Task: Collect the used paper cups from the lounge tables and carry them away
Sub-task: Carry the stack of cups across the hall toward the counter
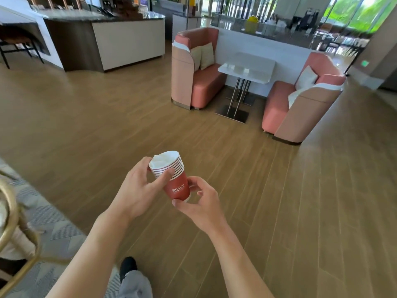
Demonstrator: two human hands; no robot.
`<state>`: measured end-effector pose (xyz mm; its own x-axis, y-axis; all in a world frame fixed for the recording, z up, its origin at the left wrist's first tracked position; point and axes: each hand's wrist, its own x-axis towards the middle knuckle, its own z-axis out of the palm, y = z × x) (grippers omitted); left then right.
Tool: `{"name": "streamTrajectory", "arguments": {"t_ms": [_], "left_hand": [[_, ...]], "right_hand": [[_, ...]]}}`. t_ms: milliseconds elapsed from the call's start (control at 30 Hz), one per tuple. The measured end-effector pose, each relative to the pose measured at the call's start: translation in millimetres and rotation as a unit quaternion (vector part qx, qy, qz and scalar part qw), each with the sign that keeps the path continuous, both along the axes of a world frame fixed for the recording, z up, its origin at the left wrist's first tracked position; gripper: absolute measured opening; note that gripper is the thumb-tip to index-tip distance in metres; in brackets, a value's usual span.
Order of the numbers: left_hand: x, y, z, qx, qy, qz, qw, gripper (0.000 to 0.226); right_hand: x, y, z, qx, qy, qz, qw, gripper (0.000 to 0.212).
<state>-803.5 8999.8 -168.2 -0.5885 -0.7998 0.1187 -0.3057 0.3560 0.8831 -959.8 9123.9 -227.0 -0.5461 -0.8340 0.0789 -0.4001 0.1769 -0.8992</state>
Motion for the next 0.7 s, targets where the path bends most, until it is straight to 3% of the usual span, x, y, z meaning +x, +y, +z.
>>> {"name": "streamTrajectory", "arguments": {"t_ms": [300,433,700], "left_hand": [[-43,-165,11,0.035,0.047,-0.033,0.998,0.046],[-41,-249,20,0.034,0.054,-0.028,0.998,0.054],[-12,-374,22,0.036,0.070,0.016,0.997,0.044]], "right_hand": [[-33,-154,19,0.014,0.014,-0.032,0.999,0.051],[-34,-238,32,0.011,0.016,-0.026,0.999,0.052],[-14,-375,39,0.009,0.032,0.019,0.999,0.049]]}}
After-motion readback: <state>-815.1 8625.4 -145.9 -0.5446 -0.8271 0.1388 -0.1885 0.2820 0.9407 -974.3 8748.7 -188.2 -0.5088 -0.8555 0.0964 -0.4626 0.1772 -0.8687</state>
